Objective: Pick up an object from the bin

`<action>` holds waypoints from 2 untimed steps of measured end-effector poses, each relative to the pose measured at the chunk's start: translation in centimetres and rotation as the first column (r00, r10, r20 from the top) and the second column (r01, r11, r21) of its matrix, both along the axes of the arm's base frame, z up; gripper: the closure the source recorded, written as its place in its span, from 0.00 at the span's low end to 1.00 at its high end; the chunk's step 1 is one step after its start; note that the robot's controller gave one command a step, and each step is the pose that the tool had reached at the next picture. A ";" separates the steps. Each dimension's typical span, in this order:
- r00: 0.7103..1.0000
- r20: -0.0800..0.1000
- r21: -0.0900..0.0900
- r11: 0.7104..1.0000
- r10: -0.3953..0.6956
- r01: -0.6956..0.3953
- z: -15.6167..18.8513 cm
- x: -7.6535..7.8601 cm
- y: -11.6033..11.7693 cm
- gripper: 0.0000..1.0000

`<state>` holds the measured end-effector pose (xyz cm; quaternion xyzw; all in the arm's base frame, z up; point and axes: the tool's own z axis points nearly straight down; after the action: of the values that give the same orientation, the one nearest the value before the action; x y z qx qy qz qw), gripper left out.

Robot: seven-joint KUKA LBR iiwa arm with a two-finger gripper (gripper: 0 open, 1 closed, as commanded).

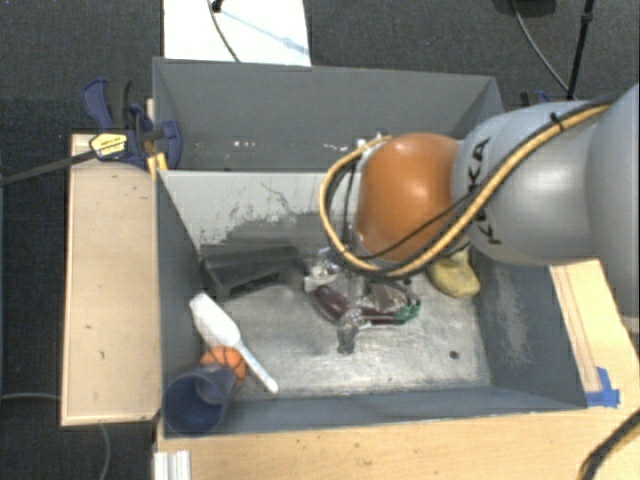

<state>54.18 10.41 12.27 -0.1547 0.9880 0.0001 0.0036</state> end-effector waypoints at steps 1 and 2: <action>0.984 0.011 0.007 0.984 -0.181 0.180 -4.8 2.1 -2.6 1.00; 0.983 0.010 0.007 0.983 -0.182 0.182 -4.8 2.1 -2.6 1.00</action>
Offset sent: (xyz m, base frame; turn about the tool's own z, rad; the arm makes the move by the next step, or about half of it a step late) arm 0.0000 0.0000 0.0000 0.0000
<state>56.23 7.80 7.48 -0.0636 0.9979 0.0017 0.0094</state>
